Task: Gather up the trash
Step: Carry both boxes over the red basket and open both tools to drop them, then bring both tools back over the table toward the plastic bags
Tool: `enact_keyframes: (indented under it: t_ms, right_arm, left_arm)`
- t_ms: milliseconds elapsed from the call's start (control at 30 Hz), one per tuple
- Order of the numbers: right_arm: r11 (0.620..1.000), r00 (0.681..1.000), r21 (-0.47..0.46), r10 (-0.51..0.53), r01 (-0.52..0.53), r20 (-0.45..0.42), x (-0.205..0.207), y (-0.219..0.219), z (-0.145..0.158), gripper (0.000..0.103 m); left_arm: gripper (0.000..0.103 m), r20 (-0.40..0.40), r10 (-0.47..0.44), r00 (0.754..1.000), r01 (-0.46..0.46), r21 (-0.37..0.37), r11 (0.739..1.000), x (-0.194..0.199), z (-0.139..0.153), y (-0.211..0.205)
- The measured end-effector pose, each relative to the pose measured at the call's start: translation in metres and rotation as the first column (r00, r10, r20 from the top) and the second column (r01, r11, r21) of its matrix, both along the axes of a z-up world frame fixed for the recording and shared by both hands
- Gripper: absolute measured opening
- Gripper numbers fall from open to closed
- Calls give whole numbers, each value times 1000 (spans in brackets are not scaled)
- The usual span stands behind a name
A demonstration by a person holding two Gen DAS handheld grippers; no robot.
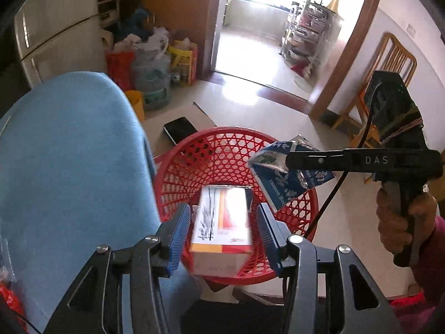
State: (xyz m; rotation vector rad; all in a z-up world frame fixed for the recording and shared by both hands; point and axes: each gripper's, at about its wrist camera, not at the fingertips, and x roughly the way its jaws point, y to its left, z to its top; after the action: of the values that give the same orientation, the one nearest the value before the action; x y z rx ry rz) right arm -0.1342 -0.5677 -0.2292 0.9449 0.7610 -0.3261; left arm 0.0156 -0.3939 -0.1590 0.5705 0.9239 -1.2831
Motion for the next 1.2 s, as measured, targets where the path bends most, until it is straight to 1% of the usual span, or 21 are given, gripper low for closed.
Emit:
enact_keyframes:
  t_ms: [33,67,167,333,433,533,567,667,700,733,767,800,833,867,900,967,1033,1067,1100,1167,1200]
  right_arm:
    - [1000,1000,6,-7,7,-10,-1,-1,-2,26]
    - [1000,1000,14,-10,10,-17,-3,-2,-5,26]
    - [999,999,41,-29,30,-21,-4,-8,-9,26]
    - [1000,1000,23,-21,21,-9,6,-3,-4,27]
    - [1000,1000,14,16,-16,9,21,5,1,27]
    - [998,997,8,58,-59,58,39,17,12,27]
    - [997,995,4,73,-73,74,46,21,16,28]
    - [991,985,-3,130,-131,112,71,36,26,32]
    - [988,981,-9,152,-152,121,80,42,30,33]
    - [985,976,-15,175,-174,131,89,49,34,35]
    - [981,971,-20,195,-194,138,97,55,36,42]
    - [976,965,-19,215,-215,147,105,62,38,52]
    - [973,959,-19,231,-231,162,113,69,40,72]
    - [971,955,-23,239,-239,176,117,74,42,75]
    - [965,946,-33,261,-260,193,126,84,46,75]
    - [952,933,-44,304,-302,192,139,100,51,75]
    - [939,920,-57,345,-340,189,152,117,55,75]
    - [934,915,-65,358,-352,185,156,123,58,75]
    - [924,908,-80,381,-373,176,161,133,61,75]
    - [911,895,-106,412,-399,168,167,149,69,75]
    - [904,890,-121,425,-409,167,169,156,73,75]
  left_arm:
    - [64,10,2,1000,-2,1,1000,-1,1,-1]
    - [65,16,4,1000,-4,-7,1000,-2,3,0]
    - [65,24,10,1000,-9,-27,1000,0,10,8]
    - [65,19,84,996,-84,-41,996,11,18,37]
    - [65,38,164,986,-162,-45,986,22,25,63]
    - [66,67,259,964,-255,-63,965,35,34,100]
    - [66,75,298,952,-293,-71,954,39,37,115]
    - [73,110,424,899,-415,-94,905,52,41,163]
    - [75,122,464,878,-454,-99,886,55,42,178]
    - [76,131,510,850,-500,-102,860,58,41,196]
    - [76,133,550,825,-541,-100,835,61,40,213]
    - [76,133,598,790,-591,-92,801,65,38,234]
    - [76,133,639,758,-633,-86,769,69,36,252]
    - [76,133,676,725,-672,-81,736,72,35,268]
    - [76,138,703,697,-700,-78,709,75,34,282]
    - [77,162,760,630,-759,-79,646,79,34,307]
    - [77,190,792,579,-795,-83,601,81,37,321]
    - [77,214,808,549,-814,-85,575,84,39,328]
    - [77,230,821,523,-827,-94,554,86,42,335]
    - [77,229,841,491,-844,-112,524,92,45,349]
    - [77,225,848,480,-851,-118,512,94,47,352]
